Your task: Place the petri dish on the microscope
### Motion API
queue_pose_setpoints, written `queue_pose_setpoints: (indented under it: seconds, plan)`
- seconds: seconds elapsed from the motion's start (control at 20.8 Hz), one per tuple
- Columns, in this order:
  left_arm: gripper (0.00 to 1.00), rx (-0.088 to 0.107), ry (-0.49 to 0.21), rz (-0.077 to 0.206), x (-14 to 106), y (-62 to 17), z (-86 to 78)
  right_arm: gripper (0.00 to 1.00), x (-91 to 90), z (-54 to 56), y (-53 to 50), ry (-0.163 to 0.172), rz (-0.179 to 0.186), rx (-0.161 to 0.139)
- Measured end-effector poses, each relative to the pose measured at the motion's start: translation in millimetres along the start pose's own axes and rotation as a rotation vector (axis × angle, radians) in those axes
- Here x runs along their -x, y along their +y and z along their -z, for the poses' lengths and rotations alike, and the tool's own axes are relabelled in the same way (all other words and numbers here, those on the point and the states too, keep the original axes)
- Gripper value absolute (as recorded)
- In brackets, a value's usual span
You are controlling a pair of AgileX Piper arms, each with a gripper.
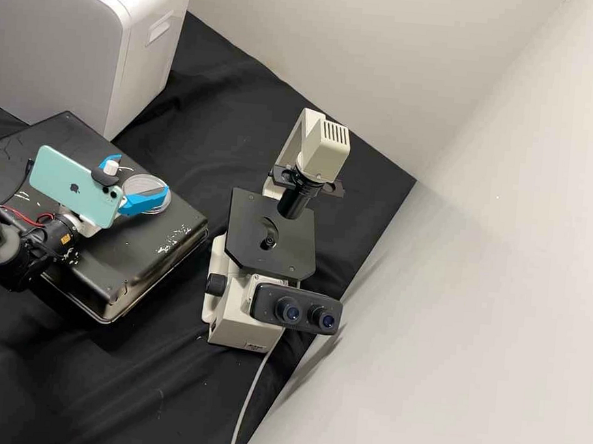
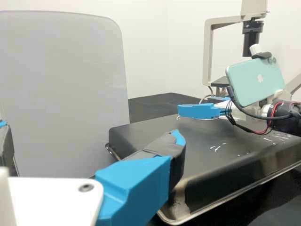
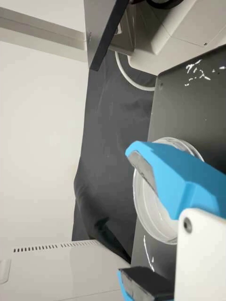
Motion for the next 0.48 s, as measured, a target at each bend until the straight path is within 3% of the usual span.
queue_pose_setpoints:
  seconds: [0.48]
  plan:
    - [1.00,0.000,0.000,0.000,0.0,0.0,0.0,1.00,0.0,-1.7,1.6,-0.006,-0.006,0.000]
